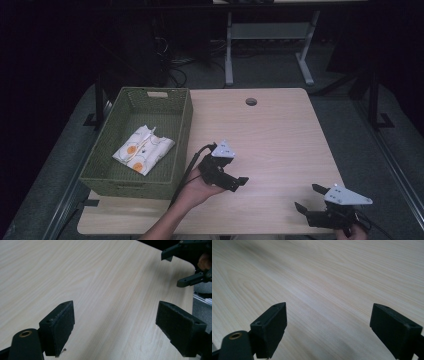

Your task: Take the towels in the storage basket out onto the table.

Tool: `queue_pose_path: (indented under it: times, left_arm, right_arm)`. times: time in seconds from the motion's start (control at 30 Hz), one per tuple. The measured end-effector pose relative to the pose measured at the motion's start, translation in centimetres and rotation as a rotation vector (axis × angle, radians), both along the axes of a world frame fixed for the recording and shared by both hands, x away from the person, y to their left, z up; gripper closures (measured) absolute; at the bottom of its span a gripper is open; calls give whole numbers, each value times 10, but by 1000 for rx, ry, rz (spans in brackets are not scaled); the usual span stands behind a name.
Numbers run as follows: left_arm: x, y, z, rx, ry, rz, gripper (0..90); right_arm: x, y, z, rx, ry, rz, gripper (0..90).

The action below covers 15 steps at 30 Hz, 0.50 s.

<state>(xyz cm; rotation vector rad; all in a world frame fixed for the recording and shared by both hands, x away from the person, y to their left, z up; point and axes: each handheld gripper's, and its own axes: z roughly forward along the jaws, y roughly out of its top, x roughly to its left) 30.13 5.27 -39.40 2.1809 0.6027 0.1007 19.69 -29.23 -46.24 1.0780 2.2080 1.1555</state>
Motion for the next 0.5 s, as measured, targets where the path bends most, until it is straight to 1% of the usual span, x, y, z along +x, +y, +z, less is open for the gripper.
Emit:
queue_pose_path:
  times: [0.07,0.17,0.2,0.23,0.3,0.33,0.37,0.4,0.43,0.47,0.5]
  left_arm:
    - [1,1,5,-13,-1,-5,153]
    - [2,4,15,-19,-15,-12,154]
    - [3,5,18,-19,-17,-13,154]
    - [4,7,23,-8,-24,-20,154]
    - [5,11,30,-7,-19,-26,154]
    - [5,11,30,-7,-19,-26,154]
    - [7,16,36,-5,-18,-34,154]
    - [7,16,36,-5,-18,-34,154]
    - [10,22,41,-13,-8,-41,154]
    - [10,22,41,-13,-8,-41,153]
    - [14,29,46,-25,2,-38,154]
  right_arm:
    - [0,0,0,-1,-2,-1,138]
    - [0,-1,0,5,-1,-6,139]
    - [0,-1,0,6,-1,-7,139]
    - [0,0,0,5,-1,-4,138]
    - [0,0,0,1,-6,1,139]
    - [0,0,0,1,-6,1,139]
    - [-1,0,1,5,-4,0,138]
    - [-1,0,1,5,-4,0,138]
    - [-1,0,1,2,-3,1,138]
    - [-1,1,1,2,-4,1,138]
    - [-1,0,1,1,-6,2,138]
